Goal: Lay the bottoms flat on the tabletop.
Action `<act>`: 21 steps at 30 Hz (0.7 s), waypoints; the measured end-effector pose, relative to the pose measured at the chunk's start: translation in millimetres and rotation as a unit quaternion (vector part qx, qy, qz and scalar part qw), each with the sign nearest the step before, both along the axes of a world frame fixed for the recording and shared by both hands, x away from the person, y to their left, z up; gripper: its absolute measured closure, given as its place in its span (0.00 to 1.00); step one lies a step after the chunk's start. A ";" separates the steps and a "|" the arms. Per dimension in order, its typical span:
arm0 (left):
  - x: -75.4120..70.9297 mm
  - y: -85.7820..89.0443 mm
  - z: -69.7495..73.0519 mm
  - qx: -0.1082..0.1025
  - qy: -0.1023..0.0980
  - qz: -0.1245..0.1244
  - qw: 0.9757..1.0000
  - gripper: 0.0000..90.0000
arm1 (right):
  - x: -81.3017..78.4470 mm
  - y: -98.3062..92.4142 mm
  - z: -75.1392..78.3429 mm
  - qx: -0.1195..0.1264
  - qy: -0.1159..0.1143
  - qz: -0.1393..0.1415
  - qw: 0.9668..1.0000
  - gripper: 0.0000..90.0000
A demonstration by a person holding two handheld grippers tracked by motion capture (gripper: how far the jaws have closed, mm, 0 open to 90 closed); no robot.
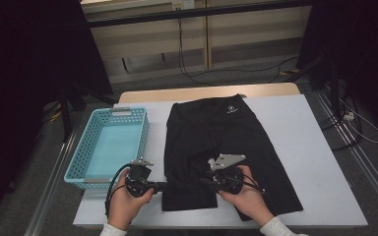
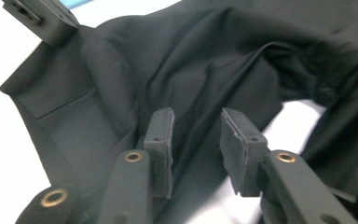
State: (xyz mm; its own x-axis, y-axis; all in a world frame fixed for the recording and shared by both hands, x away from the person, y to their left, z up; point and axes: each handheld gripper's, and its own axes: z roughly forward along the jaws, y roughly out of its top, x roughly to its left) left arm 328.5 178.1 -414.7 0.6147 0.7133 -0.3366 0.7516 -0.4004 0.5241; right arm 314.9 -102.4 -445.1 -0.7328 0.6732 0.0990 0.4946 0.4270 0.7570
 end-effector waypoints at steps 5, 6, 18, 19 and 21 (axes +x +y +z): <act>0.7 1.0 -1.4 0.000 0.001 0.003 1.000 0.99 | 3.2 8.7 -10.3 -0.036 0.000 -0.005 0.999 0.87; 0.7 1.2 -1.0 -0.001 0.001 0.003 1.000 0.99 | 3.7 8.4 -10.3 -0.036 0.000 -0.001 0.999 0.93; 0.6 3.8 -1.8 0.004 0.008 0.002 1.000 0.99 | -3.0 -33.9 6.0 0.007 0.015 -0.023 1.000 1.00; 0.6 3.4 -2.2 0.005 0.007 0.001 1.000 0.99 | -2.5 -37.2 4.3 0.002 0.014 -0.027 1.000 1.00; -0.1 2.4 -1.7 0.003 0.008 0.001 1.000 0.99 | -0.7 -40.6 1.1 0.003 0.021 -0.035 0.999 1.00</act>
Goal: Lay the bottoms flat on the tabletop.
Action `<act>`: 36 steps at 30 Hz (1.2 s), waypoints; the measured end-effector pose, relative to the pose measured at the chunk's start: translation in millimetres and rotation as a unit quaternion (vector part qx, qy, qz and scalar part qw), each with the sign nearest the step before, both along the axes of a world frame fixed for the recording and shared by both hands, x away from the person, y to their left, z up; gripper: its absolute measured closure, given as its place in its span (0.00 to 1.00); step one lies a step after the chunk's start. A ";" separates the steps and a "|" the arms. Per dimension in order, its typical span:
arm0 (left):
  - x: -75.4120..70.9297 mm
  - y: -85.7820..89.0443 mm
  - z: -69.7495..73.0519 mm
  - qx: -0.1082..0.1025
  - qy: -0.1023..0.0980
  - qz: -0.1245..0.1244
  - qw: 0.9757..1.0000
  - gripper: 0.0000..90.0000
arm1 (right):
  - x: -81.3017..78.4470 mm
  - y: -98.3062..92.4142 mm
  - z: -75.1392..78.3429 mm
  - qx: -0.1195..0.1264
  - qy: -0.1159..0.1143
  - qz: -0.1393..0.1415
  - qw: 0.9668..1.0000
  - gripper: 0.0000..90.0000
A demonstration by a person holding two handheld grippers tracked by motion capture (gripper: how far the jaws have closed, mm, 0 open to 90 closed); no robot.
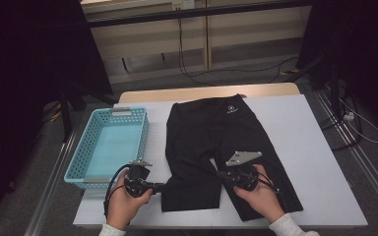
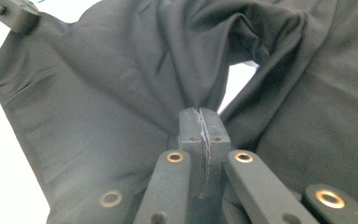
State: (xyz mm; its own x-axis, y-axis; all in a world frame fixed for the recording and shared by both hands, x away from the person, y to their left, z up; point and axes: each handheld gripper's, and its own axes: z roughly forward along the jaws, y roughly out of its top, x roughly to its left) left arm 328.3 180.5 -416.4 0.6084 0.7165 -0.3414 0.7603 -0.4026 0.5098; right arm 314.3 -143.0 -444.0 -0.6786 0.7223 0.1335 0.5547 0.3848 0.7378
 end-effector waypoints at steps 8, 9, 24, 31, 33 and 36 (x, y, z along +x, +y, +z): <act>-5.0 3.9 0.3 -0.001 0.007 -0.002 1.000 0.99 | 1.5 9.9 -6.4 -0.017 -0.001 0.013 1.000 1.00; -6.1 5.2 0.9 -0.004 0.007 0.003 1.000 0.99 | 2.5 11.8 -6.8 -0.016 0.001 0.016 1.000 1.00; -8.0 13.0 1.0 -0.007 0.001 0.018 1.000 0.99 | 3.6 29.2 -7.1 -0.039 -0.020 0.047 0.998 1.00; -6.5 12.6 -1.2 -0.012 -0.005 0.026 1.000 0.99 | 0.0 25.0 -2.3 -0.027 -0.048 0.053 0.997 0.88; -6.0 12.4 -1.3 -0.012 -0.005 0.024 1.000 0.99 | -4.2 26.7 -0.1 -0.011 -0.053 0.072 0.996 0.78; -5.0 11.8 -2.8 -0.006 -0.008 0.024 1.000 0.99 | -12.2 34.3 0.1 0.003 -0.044 0.107 0.993 0.67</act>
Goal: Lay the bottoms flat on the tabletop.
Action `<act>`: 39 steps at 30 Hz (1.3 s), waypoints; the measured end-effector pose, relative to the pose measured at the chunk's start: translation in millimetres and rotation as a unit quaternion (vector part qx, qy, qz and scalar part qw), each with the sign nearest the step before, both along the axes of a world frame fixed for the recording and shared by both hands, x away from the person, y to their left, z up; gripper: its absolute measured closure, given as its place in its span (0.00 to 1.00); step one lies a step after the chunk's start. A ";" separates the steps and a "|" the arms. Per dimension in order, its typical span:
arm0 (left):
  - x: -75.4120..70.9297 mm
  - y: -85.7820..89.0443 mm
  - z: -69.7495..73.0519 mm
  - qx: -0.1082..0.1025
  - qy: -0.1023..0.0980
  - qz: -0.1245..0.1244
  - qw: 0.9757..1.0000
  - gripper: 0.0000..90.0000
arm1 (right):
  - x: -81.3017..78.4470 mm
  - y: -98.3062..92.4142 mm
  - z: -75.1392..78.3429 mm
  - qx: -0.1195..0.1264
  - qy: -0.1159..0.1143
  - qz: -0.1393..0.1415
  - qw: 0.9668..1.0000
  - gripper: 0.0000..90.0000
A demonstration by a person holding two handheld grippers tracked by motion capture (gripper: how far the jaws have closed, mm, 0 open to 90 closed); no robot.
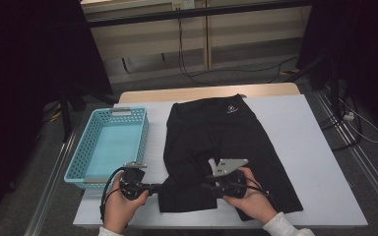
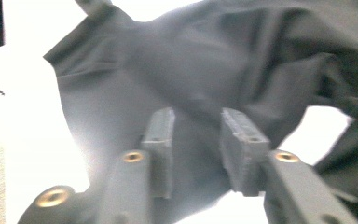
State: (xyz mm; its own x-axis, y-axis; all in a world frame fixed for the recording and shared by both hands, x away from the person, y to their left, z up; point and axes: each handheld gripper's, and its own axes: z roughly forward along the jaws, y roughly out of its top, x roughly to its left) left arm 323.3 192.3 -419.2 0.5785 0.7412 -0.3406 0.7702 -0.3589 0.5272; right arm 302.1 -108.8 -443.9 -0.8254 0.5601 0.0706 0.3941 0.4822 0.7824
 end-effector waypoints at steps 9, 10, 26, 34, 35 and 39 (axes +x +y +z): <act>-0.4 -1.6 -0.8 0.008 -0.005 0.005 1.000 0.99 | -18.6 29.2 -15.3 -0.036 -0.002 0.107 0.994 0.40; -0.3 -1.7 -1.2 0.008 -0.004 0.004 1.000 0.99 | -19.7 30.2 -15.2 -0.036 -0.003 0.110 0.993 0.40; 0.0 -4.1 -0.1 0.006 -0.003 0.003 1.000 0.98 | -19.6 31.5 -11.8 -0.035 0.008 0.106 0.994 0.99; 3.7 -8.2 -0.6 0.002 -0.033 0.013 0.999 0.75 | -21.4 26.8 -9.4 -0.034 0.034 0.123 0.991 1.00; 5.2 -10.1 -2.3 0.000 -0.037 0.016 0.999 0.72 | -21.4 26.4 -9.3 -0.034 0.036 0.126 0.991 1.00; 12.0 -20.3 -8.7 0.020 -0.051 0.019 0.998 0.65 | -22.5 24.6 -8.6 -0.033 0.044 0.134 0.989 1.00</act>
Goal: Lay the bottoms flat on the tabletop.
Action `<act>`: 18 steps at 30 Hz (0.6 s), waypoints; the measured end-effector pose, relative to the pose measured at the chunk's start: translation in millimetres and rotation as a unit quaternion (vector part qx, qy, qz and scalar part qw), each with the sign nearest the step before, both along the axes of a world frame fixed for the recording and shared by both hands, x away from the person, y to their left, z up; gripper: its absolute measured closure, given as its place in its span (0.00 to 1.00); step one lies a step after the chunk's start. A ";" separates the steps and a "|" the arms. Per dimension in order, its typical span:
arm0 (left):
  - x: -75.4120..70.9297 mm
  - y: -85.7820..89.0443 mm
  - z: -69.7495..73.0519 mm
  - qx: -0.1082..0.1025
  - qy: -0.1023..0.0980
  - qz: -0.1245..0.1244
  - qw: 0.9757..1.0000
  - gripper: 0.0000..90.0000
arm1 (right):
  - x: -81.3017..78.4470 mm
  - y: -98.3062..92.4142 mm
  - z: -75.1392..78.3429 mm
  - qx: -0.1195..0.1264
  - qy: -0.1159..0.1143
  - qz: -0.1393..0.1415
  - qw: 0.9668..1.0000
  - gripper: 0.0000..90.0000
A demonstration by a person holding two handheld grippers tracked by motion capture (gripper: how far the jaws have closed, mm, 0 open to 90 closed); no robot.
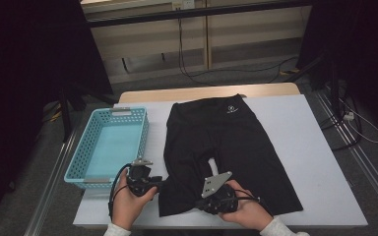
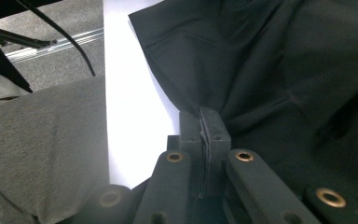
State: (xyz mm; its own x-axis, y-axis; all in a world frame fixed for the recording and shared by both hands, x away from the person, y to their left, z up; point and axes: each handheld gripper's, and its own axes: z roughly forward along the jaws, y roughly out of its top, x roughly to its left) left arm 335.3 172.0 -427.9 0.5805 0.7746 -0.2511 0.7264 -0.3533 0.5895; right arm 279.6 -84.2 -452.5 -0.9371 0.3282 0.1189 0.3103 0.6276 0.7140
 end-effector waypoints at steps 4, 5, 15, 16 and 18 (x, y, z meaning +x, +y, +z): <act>4.7 -8.5 -4.4 0.010 0.000 0.005 1.000 0.62 | -1.1 -2.4 0.5 -0.001 0.007 0.004 1.000 1.00; 4.7 -8.5 -4.4 0.010 0.000 0.005 1.000 0.63 | -1.1 -2.4 0.5 -0.001 0.007 0.004 1.000 1.00; 5.5 -17.7 -10.8 0.021 0.009 0.001 1.000 0.79 | -1.4 -5.4 0.7 -0.001 0.014 0.007 1.000 0.99; 5.5 -18.1 -10.7 0.019 0.014 -0.001 1.000 0.85 | -1.6 -5.2 0.6 -0.001 0.013 0.007 1.000 0.99; 5.3 -19.2 -10.7 0.022 0.017 -0.001 1.000 0.92 | -1.5 -5.4 0.6 -0.001 0.014 0.006 1.000 0.99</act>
